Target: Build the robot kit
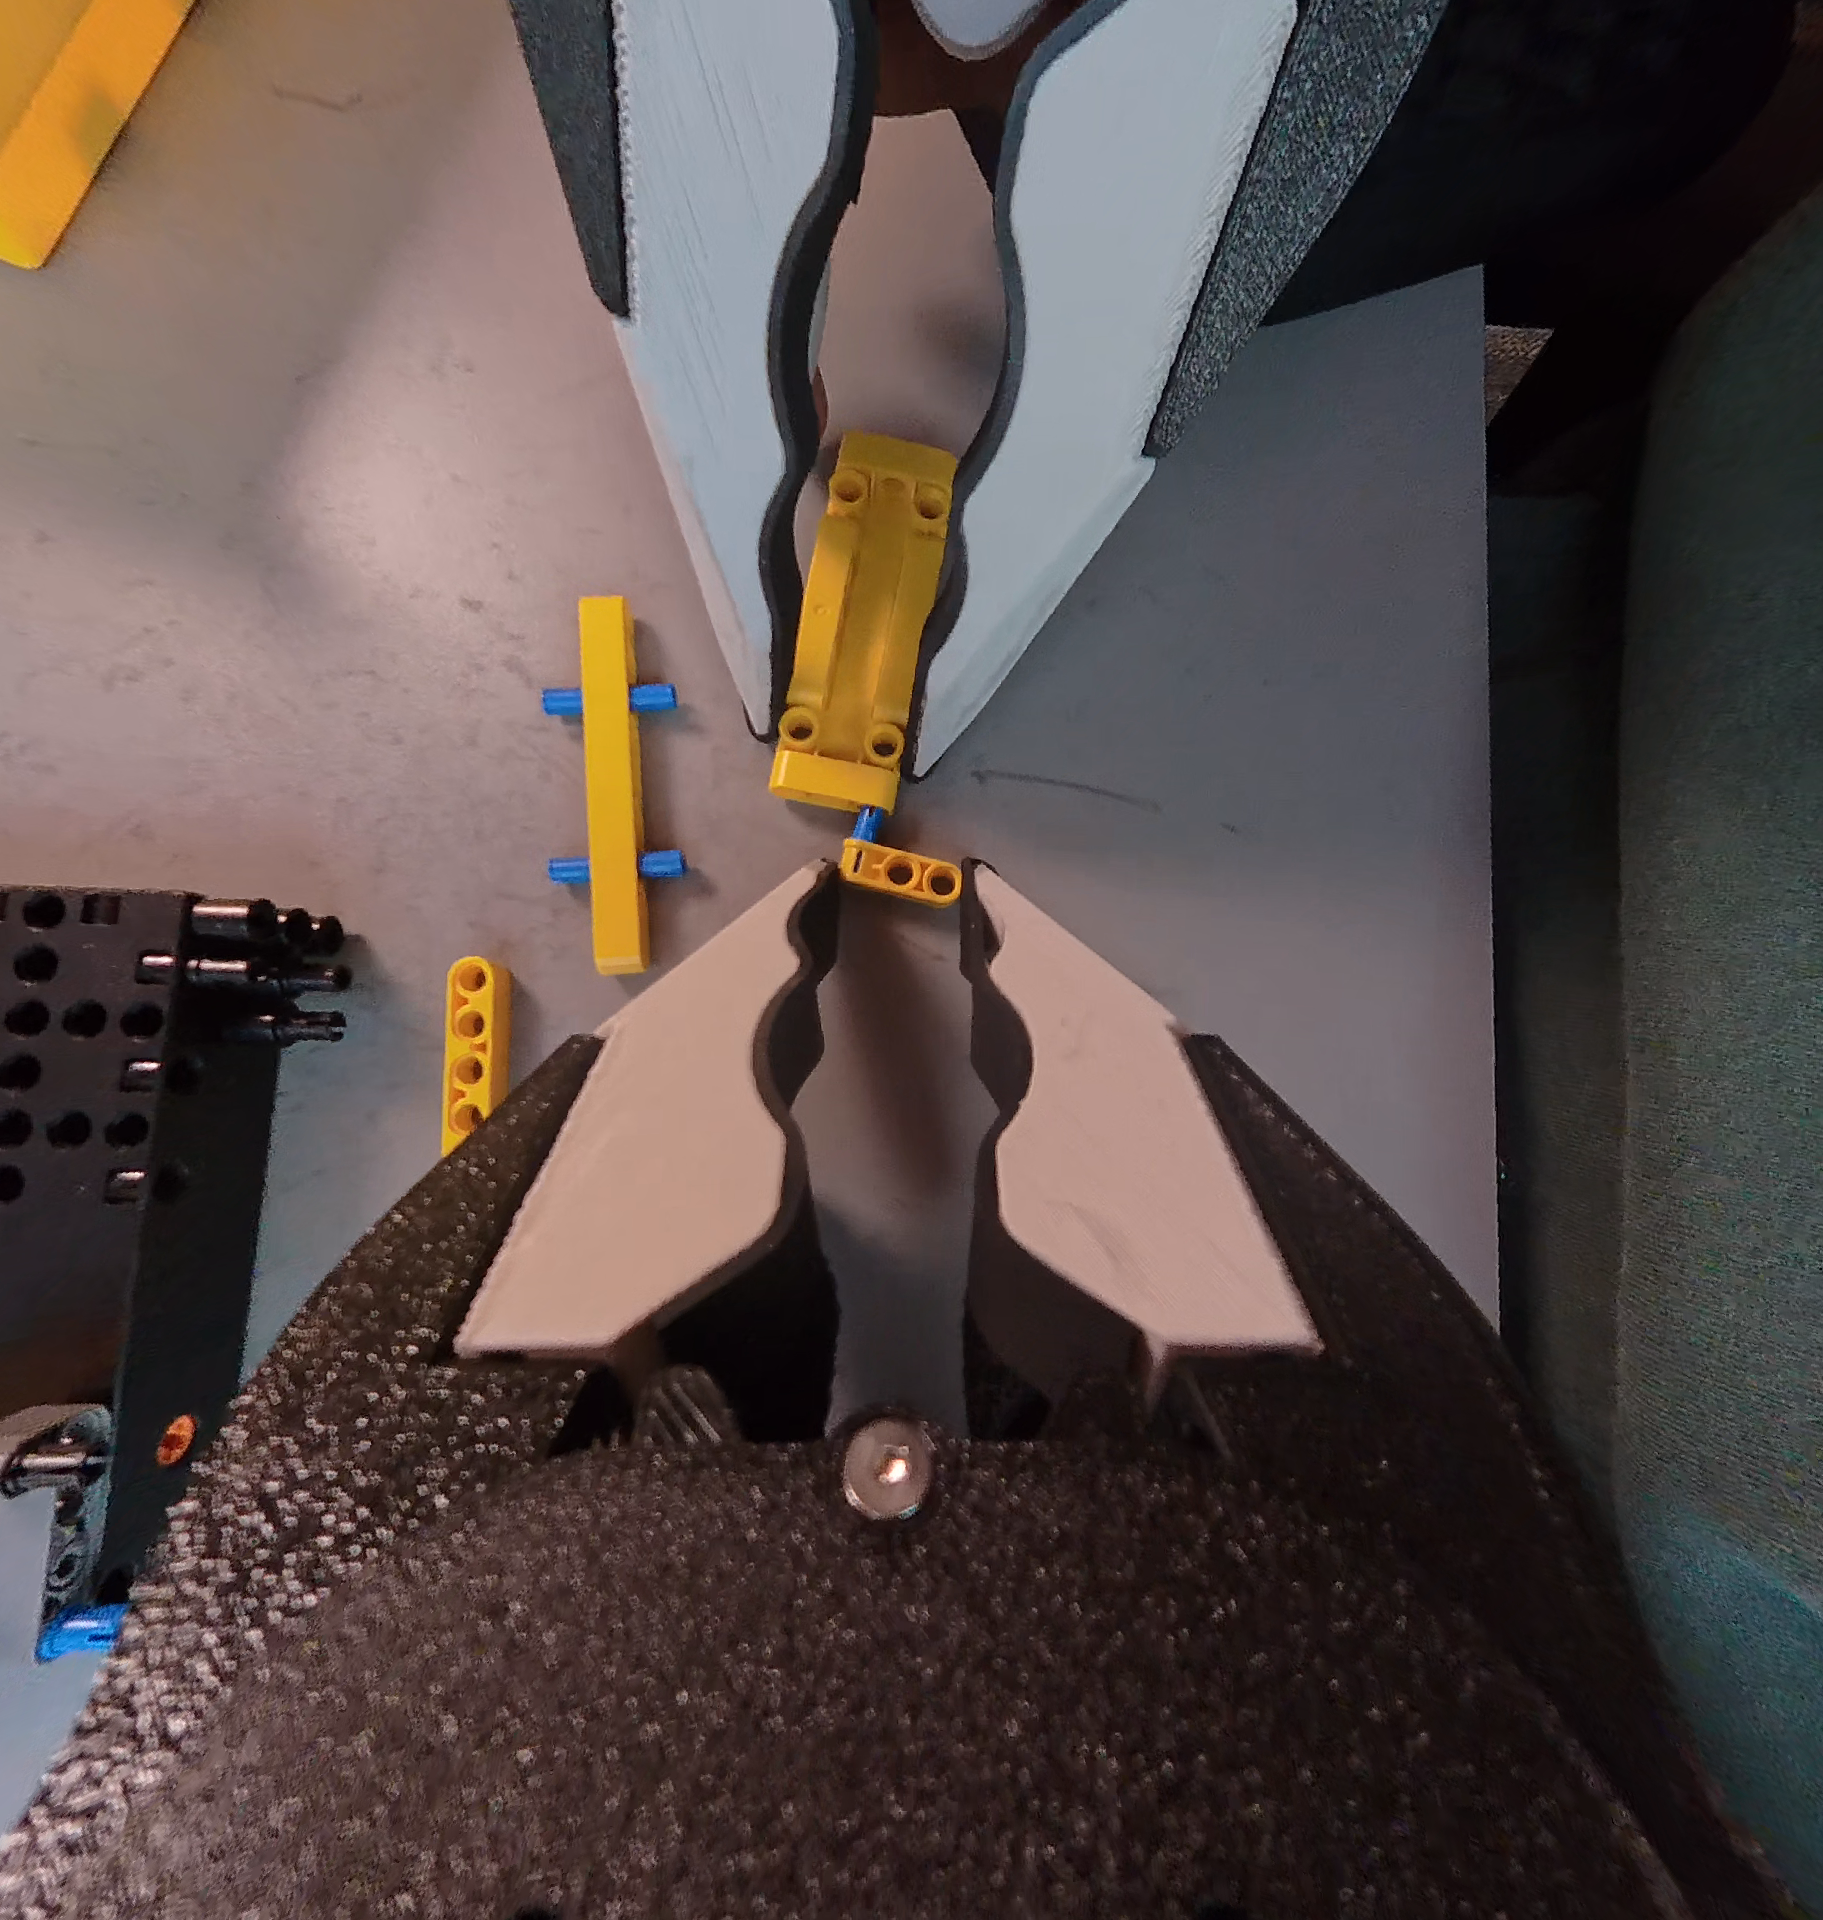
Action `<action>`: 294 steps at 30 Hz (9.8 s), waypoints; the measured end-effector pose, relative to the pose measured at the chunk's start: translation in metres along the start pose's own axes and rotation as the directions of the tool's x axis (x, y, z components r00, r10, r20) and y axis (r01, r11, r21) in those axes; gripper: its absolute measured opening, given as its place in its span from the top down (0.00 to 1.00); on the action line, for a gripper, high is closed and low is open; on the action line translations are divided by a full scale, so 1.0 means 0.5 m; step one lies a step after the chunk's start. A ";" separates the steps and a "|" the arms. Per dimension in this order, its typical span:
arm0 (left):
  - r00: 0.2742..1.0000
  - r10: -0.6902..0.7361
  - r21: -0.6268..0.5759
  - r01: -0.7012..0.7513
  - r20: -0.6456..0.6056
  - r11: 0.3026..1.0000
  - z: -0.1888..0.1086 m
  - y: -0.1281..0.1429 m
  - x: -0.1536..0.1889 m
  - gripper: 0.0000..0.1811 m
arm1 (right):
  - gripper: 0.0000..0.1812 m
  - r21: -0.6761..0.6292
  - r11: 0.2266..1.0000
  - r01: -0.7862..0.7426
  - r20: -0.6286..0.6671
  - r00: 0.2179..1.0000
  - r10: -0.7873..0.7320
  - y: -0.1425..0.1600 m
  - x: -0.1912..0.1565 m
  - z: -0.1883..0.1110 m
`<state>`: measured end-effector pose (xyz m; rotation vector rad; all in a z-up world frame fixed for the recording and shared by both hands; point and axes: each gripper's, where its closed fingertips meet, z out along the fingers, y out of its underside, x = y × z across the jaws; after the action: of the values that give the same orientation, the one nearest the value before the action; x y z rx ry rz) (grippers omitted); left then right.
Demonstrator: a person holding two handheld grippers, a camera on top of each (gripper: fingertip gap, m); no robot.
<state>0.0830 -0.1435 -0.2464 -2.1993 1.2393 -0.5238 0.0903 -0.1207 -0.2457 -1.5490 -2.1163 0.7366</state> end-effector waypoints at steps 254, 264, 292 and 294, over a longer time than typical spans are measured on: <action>0.988 -0.119 -0.035 0.116 -0.101 0.993 -0.064 0.061 0.053 0.86 | 0.84 0.027 0.965 0.260 0.243 0.935 -0.258 -0.046 -0.069 0.026; 0.993 -0.099 -0.028 0.097 -0.070 0.995 -0.055 0.054 0.055 0.84 | 0.84 0.024 0.950 0.312 0.144 0.939 -0.312 -0.042 -0.059 0.015; 0.998 -0.046 -0.077 0.050 0.049 0.996 -0.042 0.044 0.045 0.82 | 0.83 0.012 0.973 0.231 0.148 0.962 -0.230 -0.034 -0.056 0.015; 0.997 -0.034 -0.089 0.039 0.063 0.995 -0.038 0.047 0.042 0.83 | 0.85 -0.009 0.975 0.220 0.169 0.962 -0.215 -0.028 -0.059 0.016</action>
<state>0.0673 -0.1766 -0.2456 -2.2992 1.2139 -0.4184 0.0836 -0.1535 -0.2438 -1.2780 -2.3810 0.7856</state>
